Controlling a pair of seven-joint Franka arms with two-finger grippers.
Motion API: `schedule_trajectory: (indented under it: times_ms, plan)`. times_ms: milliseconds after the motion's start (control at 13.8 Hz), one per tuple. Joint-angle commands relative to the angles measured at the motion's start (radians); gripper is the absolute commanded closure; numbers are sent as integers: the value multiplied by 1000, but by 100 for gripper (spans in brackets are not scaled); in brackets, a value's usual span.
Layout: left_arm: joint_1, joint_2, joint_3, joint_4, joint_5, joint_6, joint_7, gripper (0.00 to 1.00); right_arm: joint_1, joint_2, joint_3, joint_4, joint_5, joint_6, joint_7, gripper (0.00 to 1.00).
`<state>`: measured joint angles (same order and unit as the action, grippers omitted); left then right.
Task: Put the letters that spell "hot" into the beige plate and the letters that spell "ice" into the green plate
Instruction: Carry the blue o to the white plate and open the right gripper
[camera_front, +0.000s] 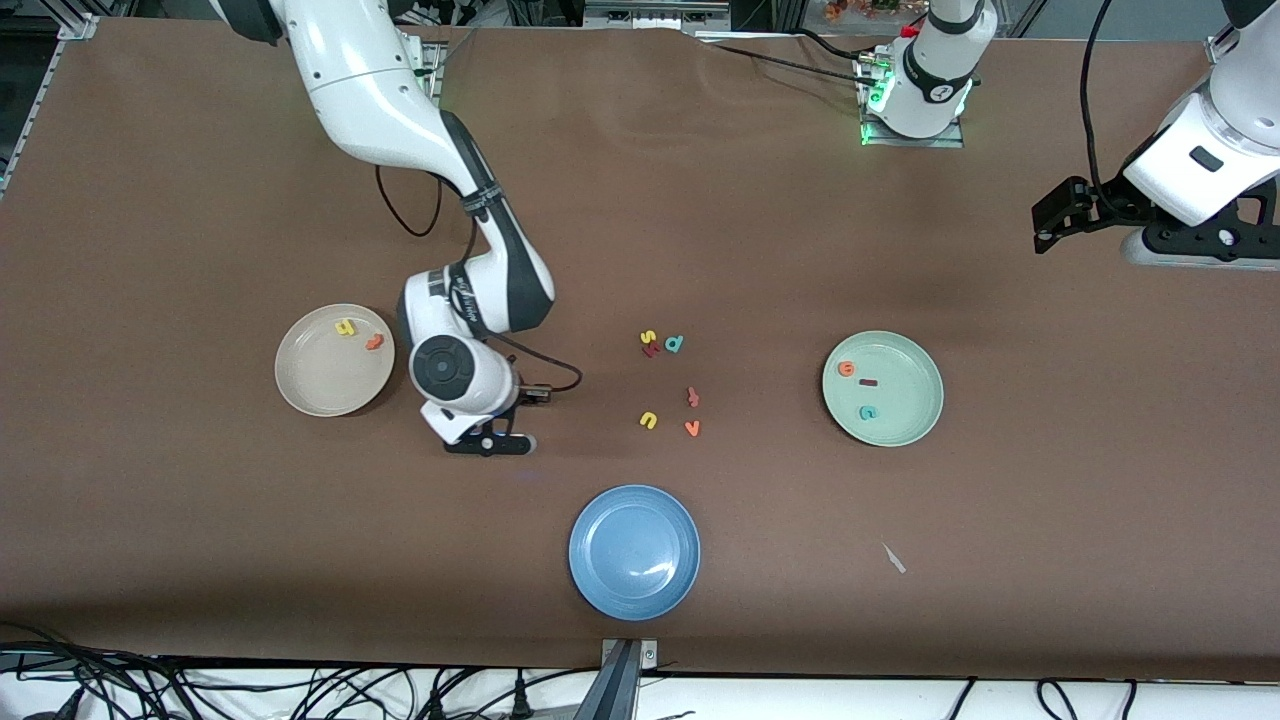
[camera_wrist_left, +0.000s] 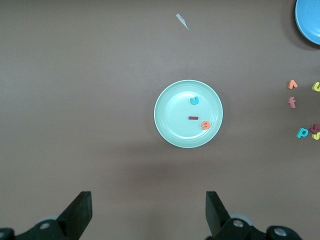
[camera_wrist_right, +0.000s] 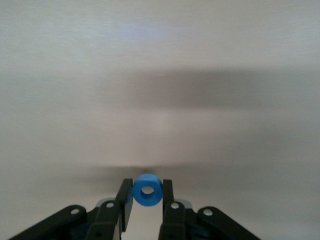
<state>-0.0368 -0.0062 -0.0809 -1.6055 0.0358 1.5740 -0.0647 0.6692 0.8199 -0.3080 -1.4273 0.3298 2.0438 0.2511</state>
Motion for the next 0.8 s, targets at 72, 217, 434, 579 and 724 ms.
schedule_trajectory:
  times_ms: [72,217,434,579,724]
  plan:
    - [1,9,3,24,15,-9,16,0,0,-221,-84,-307,-3,31,-243,81]
    - [1,9,3,24,15,-9,16,0,0,-325,-155,-469,-3,80,-394,81]
    - [1,9,3,24,13,-9,16,0,0,-413,-271,-642,0,150,-631,82]
    - [1,9,3,24,13,-9,17,0,0,-430,-318,-706,2,205,-734,83]
    - [1,9,3,24,13,-11,17,0,-2,-426,-330,-717,12,245,-763,57]
